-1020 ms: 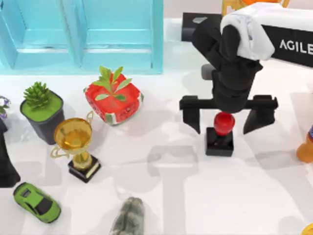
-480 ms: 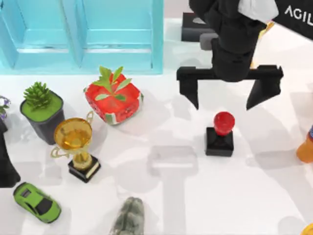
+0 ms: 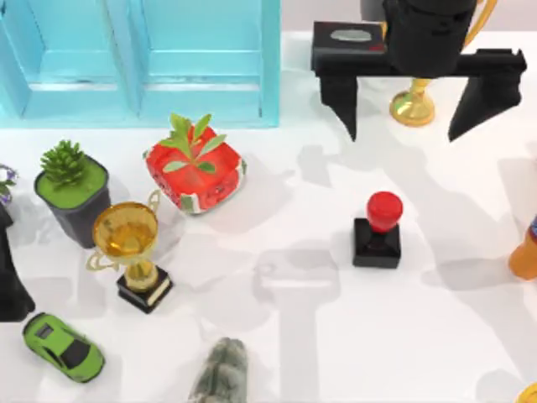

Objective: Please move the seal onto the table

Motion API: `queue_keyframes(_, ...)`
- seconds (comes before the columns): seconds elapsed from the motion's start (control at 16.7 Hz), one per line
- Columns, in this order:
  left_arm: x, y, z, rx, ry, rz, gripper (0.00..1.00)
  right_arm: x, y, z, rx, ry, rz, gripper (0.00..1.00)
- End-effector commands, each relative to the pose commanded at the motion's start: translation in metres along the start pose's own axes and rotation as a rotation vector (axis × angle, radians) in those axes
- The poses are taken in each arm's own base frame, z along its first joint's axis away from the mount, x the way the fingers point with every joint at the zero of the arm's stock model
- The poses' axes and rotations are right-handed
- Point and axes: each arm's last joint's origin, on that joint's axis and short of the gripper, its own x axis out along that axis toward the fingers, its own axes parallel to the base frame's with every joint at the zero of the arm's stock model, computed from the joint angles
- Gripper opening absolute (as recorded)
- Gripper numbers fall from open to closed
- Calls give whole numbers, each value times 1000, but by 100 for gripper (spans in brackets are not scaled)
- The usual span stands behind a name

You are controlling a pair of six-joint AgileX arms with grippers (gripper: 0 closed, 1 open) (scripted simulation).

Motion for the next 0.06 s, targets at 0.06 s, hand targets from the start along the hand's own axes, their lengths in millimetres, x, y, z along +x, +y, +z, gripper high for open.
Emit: queue_keyframes(0.06,0,0,0,0,0,0,100,0,0,0,0,0,0,100)
